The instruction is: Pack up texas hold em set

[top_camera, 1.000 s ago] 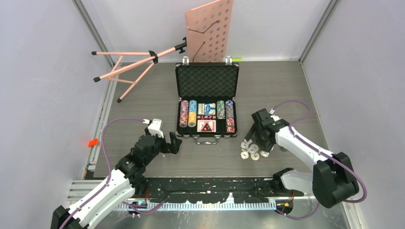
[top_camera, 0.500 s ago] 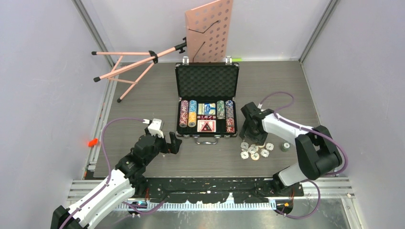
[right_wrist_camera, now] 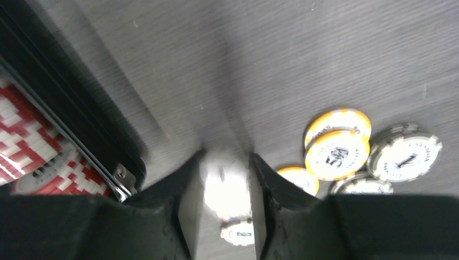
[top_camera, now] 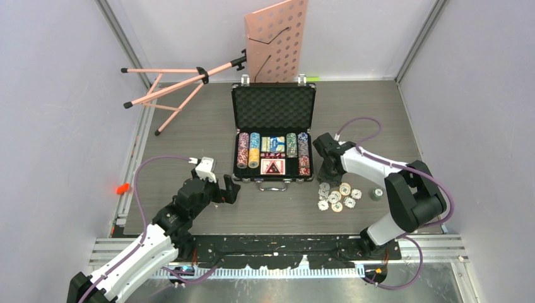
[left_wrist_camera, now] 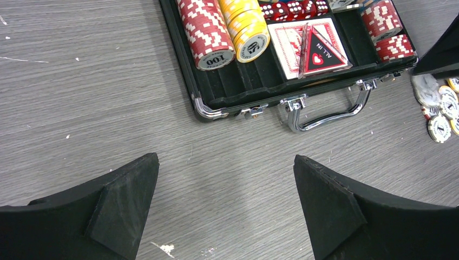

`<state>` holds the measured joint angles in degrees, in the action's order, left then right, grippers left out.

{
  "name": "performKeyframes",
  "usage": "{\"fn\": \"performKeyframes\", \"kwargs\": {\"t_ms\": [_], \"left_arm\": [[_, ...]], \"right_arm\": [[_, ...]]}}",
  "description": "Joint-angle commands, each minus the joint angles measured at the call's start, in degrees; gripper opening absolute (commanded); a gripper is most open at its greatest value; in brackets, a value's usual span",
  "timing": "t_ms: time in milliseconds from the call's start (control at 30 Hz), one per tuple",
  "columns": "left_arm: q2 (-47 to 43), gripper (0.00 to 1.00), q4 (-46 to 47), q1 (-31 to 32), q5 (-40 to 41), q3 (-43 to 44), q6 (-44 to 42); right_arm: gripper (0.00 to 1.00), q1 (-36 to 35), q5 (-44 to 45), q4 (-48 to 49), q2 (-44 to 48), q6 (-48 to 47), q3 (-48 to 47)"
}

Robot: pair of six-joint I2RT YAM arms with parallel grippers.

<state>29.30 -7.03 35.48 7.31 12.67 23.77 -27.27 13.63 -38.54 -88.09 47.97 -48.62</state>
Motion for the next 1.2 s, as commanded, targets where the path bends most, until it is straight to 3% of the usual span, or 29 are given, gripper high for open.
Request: {"fn": "performKeyframes", "kwargs": {"t_ms": [0, 267, 567, 667, 733, 933, 1167], "left_arm": [[0.13, 0.99, 3.05, -0.16, -0.72, 0.52, -0.39], [0.05, 0.99, 3.04, -0.15, -0.72, 0.44, -0.39], [0.36, 0.99, 3.46, -0.15, -1.29, 0.55, -0.39], [1.69, 0.95, 3.73, 0.12, -2.24, 1.10, -0.77], [2.87, 0.95, 3.66, 0.86, -1.75, 1.73, -0.99], [7.45, 0.95, -0.27, 6.68, 1.00, 5.30, 1.28], [11.28, 1.00, -21.69, 19.37, 11.88, 13.38, 16.59]], "right_arm": [[0.24, 0.03, 1.03, 0.03, 0.73, 0.22, -0.68], [0.24, 0.02, -0.33, -2.78, 3.43, -0.44, -1.94], [0.57, -2.06, -2.58, -6.24, 10.41, -2.00, -0.88], [0.72, -5.63, -2.43, -7.73, 13.43, -1.47, -0.30], [0.75, -7.94, -1.32, -8.97, 14.46, -0.57, -0.22], [0.75, -11.12, 0.15, -10.76, 15.26, 2.52, 2.38], [0.74, -11.19, 0.47, -7.20, 15.55, 3.51, 6.26]]}}
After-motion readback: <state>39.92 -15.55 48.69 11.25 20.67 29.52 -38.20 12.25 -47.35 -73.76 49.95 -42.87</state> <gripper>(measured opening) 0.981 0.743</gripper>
